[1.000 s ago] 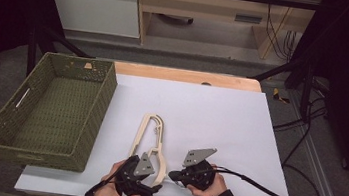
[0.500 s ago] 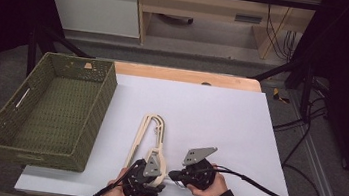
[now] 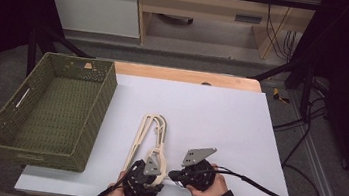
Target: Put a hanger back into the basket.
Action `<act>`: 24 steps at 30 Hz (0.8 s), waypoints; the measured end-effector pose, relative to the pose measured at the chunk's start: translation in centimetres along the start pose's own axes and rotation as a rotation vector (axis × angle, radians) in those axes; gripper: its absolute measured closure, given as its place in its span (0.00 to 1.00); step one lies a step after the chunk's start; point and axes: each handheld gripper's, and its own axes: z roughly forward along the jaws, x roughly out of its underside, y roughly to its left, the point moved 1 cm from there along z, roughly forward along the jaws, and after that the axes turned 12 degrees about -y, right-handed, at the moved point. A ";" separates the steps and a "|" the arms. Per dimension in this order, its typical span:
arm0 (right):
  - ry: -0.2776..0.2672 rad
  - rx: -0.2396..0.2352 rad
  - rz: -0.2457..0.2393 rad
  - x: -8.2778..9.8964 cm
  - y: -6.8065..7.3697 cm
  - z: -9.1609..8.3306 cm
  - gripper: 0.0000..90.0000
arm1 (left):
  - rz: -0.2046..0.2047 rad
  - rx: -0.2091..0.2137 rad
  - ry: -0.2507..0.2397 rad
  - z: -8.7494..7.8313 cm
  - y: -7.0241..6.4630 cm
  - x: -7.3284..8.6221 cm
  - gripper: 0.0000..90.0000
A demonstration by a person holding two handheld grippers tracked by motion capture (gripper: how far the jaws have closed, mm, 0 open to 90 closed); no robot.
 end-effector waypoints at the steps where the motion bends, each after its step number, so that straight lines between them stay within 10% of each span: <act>1: -0.003 0.002 0.000 -0.1 0.0 -0.1 0.93 | -0.010 -0.007 -0.004 -0.1 0.1 0.0 0.78; 10: -0.119 0.014 -0.009 -1.4 0.3 -2.5 0.77 | -0.042 -0.032 -0.025 -1.3 0.3 -0.4 0.80; 24: -0.464 0.214 -0.004 -2.5 -0.6 -8.7 0.46 | -0.051 -0.068 -0.058 -3.5 0.9 -1.1 0.82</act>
